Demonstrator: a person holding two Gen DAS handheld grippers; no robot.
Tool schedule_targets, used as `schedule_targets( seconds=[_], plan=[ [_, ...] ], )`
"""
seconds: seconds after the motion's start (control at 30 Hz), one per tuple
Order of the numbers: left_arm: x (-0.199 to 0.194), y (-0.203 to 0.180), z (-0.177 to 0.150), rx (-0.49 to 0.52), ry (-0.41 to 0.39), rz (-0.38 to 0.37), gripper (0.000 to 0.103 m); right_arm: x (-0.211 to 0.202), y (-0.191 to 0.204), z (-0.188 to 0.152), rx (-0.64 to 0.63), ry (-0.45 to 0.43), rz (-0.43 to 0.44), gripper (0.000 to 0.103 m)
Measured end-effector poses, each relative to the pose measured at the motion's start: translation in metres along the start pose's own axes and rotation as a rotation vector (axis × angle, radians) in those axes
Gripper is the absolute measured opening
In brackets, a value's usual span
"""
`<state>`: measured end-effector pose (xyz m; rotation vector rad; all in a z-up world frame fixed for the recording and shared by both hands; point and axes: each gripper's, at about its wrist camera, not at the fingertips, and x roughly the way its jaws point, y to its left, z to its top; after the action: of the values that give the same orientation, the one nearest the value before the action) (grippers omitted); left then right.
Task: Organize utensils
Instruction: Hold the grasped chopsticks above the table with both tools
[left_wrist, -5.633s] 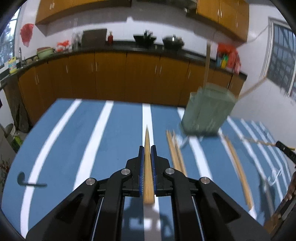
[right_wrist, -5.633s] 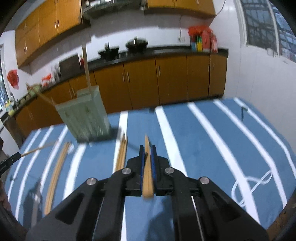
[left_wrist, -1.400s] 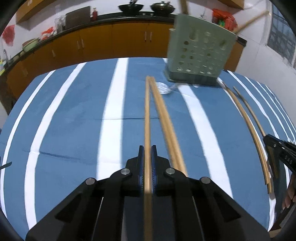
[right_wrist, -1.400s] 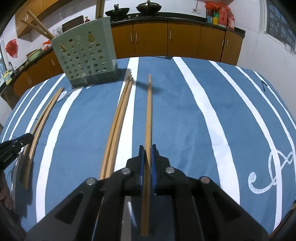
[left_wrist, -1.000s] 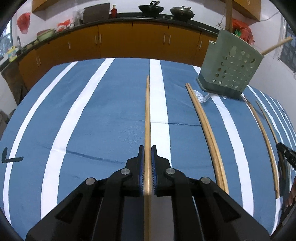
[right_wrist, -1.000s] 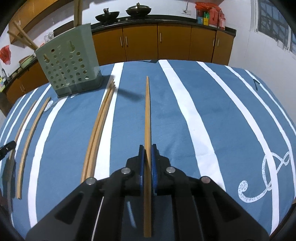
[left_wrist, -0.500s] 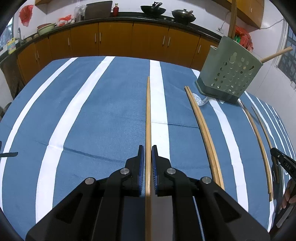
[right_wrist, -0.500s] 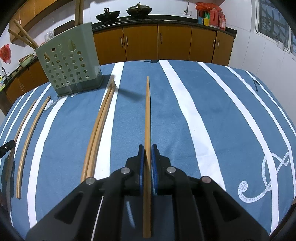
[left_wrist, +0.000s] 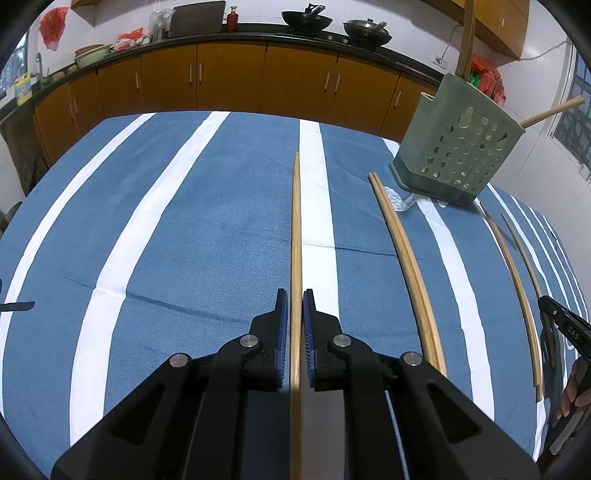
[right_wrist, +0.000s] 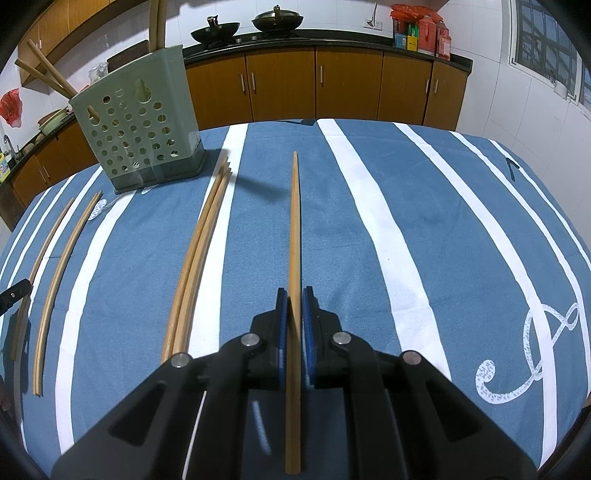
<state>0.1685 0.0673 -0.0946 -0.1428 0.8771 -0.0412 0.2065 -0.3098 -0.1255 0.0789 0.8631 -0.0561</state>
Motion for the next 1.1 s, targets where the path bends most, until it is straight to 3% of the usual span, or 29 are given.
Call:
schedule_targets(
  seconds=[1.1],
  plan=[
    [0.0004,-0.0006,-0.0006,-0.001,0.000,0.001,0.010,0.0004,-0.0005,0.0002,0.010,-0.001,0.005,0.011]
  ],
)
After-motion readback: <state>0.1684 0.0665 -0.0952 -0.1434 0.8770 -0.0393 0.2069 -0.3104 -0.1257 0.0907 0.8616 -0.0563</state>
